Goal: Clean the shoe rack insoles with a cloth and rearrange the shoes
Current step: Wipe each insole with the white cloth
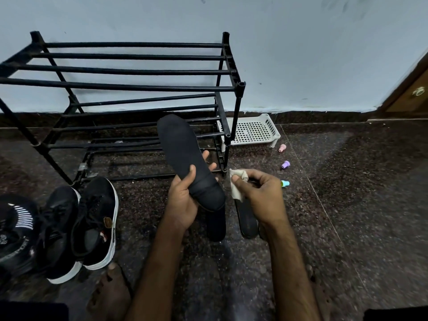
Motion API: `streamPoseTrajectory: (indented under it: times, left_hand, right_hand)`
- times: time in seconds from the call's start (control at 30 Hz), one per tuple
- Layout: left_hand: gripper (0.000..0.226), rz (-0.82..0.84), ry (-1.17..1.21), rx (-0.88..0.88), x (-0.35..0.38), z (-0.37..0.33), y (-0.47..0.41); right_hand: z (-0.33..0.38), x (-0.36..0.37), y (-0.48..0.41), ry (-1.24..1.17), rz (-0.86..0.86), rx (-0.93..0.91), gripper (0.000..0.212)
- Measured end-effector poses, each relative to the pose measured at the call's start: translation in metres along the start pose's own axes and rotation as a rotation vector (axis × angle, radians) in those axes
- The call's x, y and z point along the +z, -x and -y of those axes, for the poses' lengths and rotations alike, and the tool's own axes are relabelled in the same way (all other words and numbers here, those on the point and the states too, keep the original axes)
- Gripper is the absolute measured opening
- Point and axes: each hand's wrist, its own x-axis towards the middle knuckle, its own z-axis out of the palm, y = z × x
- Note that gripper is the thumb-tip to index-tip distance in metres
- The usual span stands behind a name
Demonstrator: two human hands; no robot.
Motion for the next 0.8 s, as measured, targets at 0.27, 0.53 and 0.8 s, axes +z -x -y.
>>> streamPoseTrajectory:
  times: [0.27, 0.53, 0.8]
  left_hand:
    - [0.031, -0.004, -0.269, 0.04, -0.007, -0.006, 0.0]
    - [0.032, -0.015, -0.128, -0.008, -0.003, -0.013, 0.002]
    - [0.033, -0.034, -0.034, -0.066, 0.0, -0.018, 0.004]
  right_hand:
    - [-0.023, 0.012, 0.005, -0.025, 0.053, 0.037, 0.01]
    - [-0.015, 0.03, 0.007, -0.093, 0.104, 0.031, 0.011]
    - [-0.02, 0.037, 0.012, -0.097, 0.05, 0.04, 0.01]
